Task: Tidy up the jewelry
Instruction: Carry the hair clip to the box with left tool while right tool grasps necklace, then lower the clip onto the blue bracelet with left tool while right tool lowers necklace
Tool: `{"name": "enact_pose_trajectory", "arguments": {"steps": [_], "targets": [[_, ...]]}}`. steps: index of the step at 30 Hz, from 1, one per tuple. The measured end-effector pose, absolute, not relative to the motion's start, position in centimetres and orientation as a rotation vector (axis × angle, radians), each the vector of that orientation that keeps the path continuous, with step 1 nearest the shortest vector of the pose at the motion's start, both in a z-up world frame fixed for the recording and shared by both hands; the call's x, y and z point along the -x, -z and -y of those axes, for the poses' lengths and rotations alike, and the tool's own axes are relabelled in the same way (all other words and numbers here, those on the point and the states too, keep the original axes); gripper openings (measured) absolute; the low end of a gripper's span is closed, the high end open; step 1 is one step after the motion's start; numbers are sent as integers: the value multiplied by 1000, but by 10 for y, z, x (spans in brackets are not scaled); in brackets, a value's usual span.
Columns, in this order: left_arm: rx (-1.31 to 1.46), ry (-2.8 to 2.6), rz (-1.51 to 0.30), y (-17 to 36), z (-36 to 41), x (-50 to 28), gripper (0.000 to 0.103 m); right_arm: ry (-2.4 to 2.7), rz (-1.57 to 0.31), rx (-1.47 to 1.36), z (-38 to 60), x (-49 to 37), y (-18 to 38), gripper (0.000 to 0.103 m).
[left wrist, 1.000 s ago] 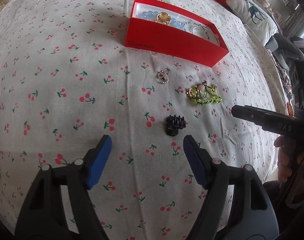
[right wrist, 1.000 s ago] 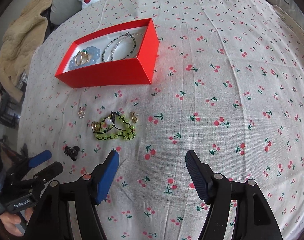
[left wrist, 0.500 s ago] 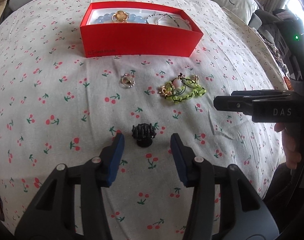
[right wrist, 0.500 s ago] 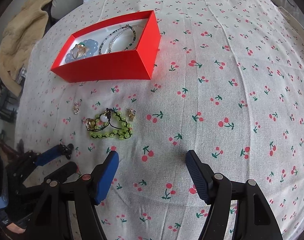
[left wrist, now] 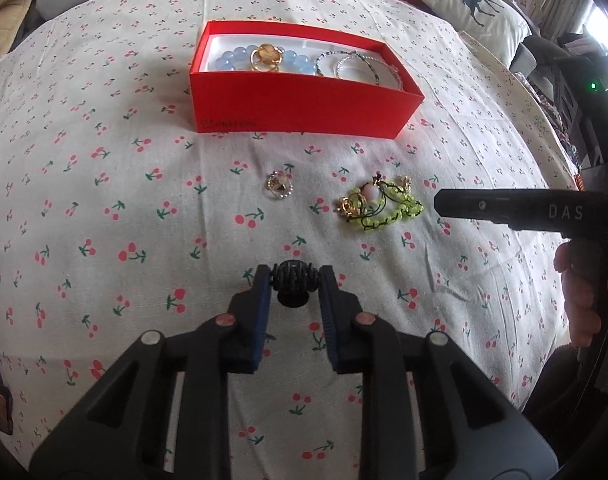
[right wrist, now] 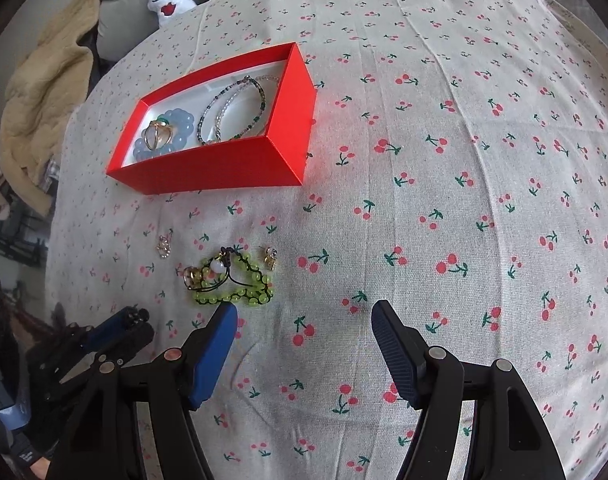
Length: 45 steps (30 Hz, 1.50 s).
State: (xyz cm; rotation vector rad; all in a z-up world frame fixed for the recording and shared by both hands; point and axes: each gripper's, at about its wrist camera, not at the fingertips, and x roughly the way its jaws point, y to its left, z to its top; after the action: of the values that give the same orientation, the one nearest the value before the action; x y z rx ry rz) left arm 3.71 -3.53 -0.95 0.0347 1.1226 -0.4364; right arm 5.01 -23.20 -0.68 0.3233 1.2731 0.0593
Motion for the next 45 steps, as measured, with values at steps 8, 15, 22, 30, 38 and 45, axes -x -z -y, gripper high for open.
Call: {"name": "enact_pose_trajectory", "arguments": {"steps": [8, 15, 22, 30, 38, 45], "targets": [[-7, 407, -1124, 7, 11, -37, 26, -62, -1294, -357, 212, -75, 17, 41], [10, 392, -1128, 6, 0, -39, 26, -62, -1302, -331, 200, -81, 28, 15], [16, 398, -1120, 2, -1, -40, 26, -89, -1287, -306, 194, -79, 22, 10], [18, 400, -1108, -3, 0, -41, 26, -140, -1202, -294, 197, -68, -12, 9], [26, 394, -1083, -12, -1, -45, 26, -160, -1136, -322, 201, -69, -39, 9], [55, 395, -1043, -25, 1, -55, 26, -177, -1064, -320, 203, -69, -64, 9]]}}
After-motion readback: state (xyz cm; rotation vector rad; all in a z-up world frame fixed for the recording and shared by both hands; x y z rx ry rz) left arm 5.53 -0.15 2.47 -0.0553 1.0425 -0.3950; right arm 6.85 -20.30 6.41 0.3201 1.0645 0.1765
